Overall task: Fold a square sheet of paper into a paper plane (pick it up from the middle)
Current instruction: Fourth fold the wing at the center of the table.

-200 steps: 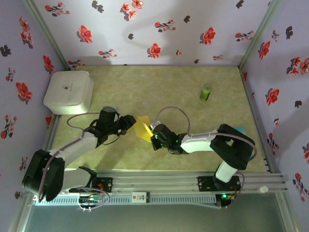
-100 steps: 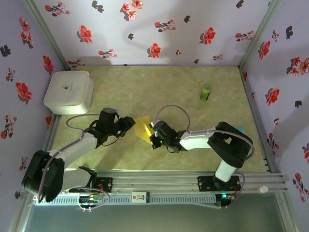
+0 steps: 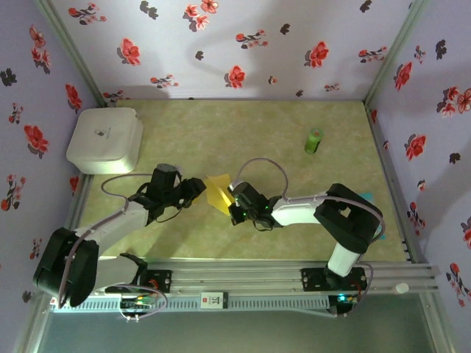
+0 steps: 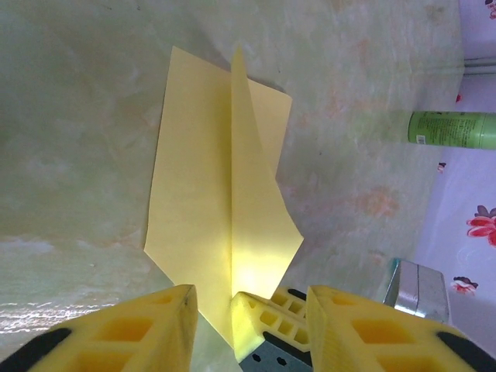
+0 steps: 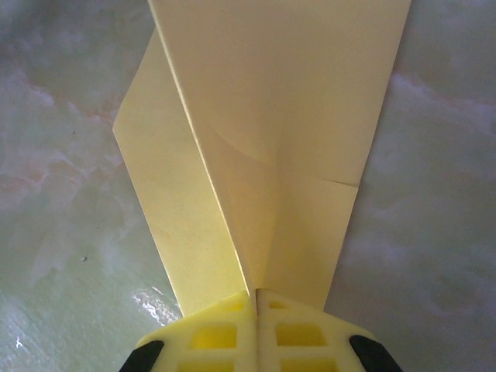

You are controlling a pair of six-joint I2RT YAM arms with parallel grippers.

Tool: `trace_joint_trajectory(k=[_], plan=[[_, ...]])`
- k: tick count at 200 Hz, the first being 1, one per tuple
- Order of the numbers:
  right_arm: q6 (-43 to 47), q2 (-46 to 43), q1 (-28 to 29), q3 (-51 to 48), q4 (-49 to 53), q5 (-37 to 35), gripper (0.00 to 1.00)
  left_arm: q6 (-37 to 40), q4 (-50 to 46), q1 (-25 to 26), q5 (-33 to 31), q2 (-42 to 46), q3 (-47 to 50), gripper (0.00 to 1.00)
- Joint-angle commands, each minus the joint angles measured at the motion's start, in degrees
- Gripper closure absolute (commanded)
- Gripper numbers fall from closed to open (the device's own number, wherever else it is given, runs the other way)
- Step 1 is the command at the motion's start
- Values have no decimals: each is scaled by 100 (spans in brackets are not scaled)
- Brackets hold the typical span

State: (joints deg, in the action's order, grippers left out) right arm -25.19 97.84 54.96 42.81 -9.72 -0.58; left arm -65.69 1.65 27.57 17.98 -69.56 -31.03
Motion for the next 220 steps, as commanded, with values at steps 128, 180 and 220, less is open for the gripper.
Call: trace_joint_trajectory(k=[128,180,220], plan=[[-783,-273,-540,-1036,-1379,955,98,128,492,366,73,-1268,-726,91],[-896,-266,-566,-1151,-1476,947,98,240,567,521,70,-2222,-1136,97],[-905,-242,-576,-1102,-1334,989,97,169,731,598,40,-2699,-1119,98]])
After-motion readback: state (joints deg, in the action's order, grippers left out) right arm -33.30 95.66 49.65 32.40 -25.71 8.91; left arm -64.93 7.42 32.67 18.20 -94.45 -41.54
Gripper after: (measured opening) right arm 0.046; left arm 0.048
